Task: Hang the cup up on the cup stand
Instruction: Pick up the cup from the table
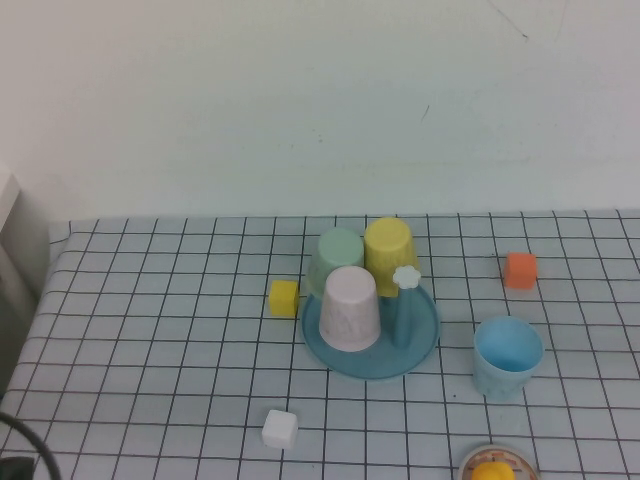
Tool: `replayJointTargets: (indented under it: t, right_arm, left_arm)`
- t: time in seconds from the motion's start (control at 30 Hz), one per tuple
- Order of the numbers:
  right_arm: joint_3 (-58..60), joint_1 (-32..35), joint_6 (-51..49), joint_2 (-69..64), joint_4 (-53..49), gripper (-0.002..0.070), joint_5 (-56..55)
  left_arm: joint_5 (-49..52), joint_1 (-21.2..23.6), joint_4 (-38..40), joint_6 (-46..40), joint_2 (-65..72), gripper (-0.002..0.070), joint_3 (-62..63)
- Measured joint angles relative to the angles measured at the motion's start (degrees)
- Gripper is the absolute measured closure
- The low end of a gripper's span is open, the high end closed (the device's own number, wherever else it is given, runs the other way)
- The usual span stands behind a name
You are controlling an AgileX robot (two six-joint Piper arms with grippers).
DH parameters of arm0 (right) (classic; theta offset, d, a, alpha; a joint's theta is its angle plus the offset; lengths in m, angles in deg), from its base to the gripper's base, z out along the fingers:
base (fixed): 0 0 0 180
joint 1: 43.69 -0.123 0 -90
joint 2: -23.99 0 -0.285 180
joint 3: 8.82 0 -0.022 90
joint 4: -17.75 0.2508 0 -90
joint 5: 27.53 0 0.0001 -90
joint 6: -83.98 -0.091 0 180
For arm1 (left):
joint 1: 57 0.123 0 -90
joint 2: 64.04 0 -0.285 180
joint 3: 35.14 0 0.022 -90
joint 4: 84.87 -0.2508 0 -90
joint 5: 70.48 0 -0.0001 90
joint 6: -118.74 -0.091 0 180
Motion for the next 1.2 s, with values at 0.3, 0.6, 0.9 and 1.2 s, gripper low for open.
replayJointTargets:
  t: [0.3,0.6,0.9,1.2]
  right_arm:
    - [-13.28,0.00,23.35,-32.91,24.92,0.0343,-2.86]
    - [-30.65,0.00,26.28,-60.91,27.30,0.0140,-0.90]
    - [-38.44,-0.57,25.59,-69.19,27.44,0.0309,2.19]
    - [-39.53,-1.01,30.41,-70.60,27.55,0.0646,1.50]
  left_arm:
    - [-1.11,0.00,4.70,-5.64,6.39,0.0676,0.00]
    - [-4.17,0.00,9.54,-13.68,6.47,0.0676,0.00]
    - [-5.15,0.00,9.80,-14.15,6.60,0.0676,0.00]
    - [-5.19,0.00,14.75,-14.41,6.60,0.0676,0.00]
